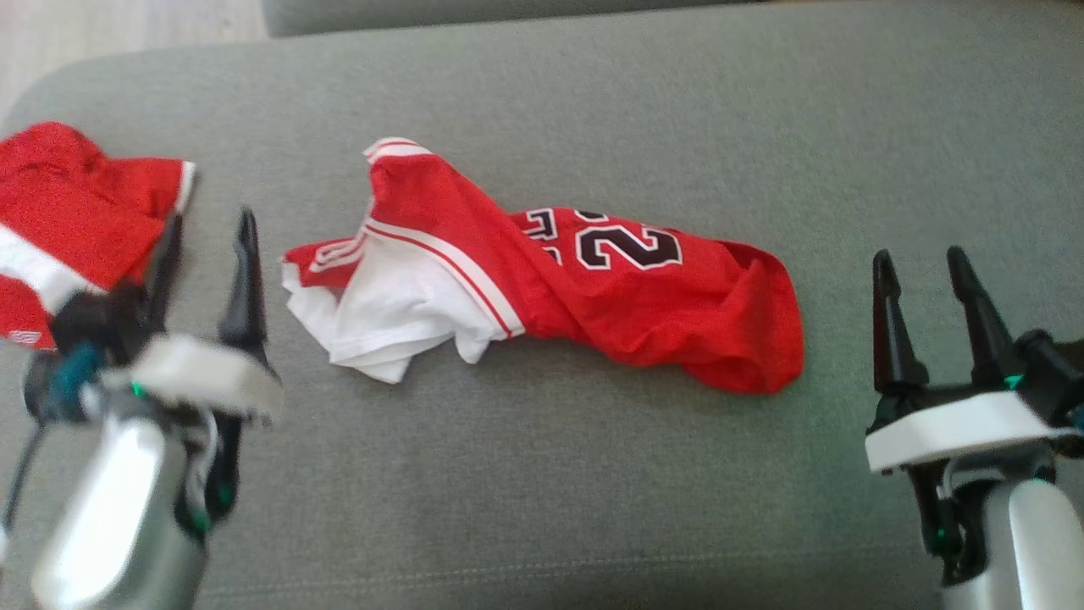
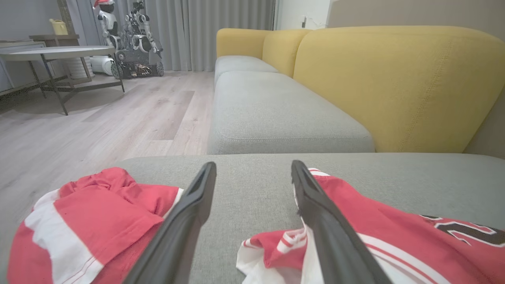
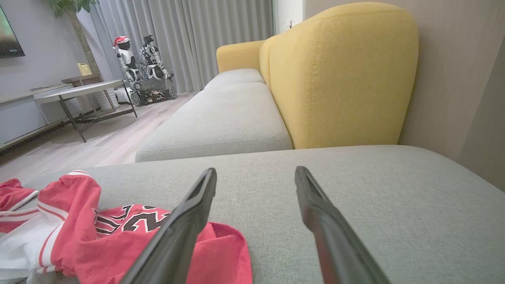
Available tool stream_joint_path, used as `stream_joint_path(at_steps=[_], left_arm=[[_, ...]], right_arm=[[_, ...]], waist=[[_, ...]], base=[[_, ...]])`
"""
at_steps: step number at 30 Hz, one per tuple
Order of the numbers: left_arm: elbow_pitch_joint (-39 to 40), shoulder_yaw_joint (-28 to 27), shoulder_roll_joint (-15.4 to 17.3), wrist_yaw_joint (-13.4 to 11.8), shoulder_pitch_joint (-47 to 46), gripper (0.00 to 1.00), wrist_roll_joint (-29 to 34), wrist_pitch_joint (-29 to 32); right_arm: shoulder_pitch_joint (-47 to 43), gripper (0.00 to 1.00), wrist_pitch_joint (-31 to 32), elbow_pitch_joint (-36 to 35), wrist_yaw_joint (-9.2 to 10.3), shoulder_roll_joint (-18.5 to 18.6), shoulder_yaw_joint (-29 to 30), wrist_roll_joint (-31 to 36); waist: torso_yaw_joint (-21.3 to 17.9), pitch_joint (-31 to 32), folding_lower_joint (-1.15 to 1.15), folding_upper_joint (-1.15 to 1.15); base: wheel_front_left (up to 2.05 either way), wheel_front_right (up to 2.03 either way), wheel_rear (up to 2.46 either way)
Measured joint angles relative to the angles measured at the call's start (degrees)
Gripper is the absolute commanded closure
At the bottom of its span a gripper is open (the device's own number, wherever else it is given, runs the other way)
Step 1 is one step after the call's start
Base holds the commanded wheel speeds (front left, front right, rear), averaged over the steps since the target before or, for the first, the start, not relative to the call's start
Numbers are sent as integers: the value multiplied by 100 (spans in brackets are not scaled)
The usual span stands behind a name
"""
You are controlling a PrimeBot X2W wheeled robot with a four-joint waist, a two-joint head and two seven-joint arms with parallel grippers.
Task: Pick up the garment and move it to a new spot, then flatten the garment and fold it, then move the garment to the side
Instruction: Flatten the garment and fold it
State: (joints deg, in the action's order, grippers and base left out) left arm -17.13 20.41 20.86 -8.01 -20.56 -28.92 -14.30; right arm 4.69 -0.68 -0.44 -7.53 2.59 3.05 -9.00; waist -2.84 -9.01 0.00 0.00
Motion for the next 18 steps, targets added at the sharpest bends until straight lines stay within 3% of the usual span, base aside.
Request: stream_joint_path(at_steps=[9,18], left_arm=[[1200,-63,-10,-461,1590,0,313,1],[1482,97,66,-478,1738,0,364,143]], right_arm=[[-390,0,134,10,0,-1,-60,44],[-542,0,227,11,0,-1,-105,42]], waist=[[244,443,0,0],[295,550,0,0]], base=[[0,0,0],[0,0,0]])
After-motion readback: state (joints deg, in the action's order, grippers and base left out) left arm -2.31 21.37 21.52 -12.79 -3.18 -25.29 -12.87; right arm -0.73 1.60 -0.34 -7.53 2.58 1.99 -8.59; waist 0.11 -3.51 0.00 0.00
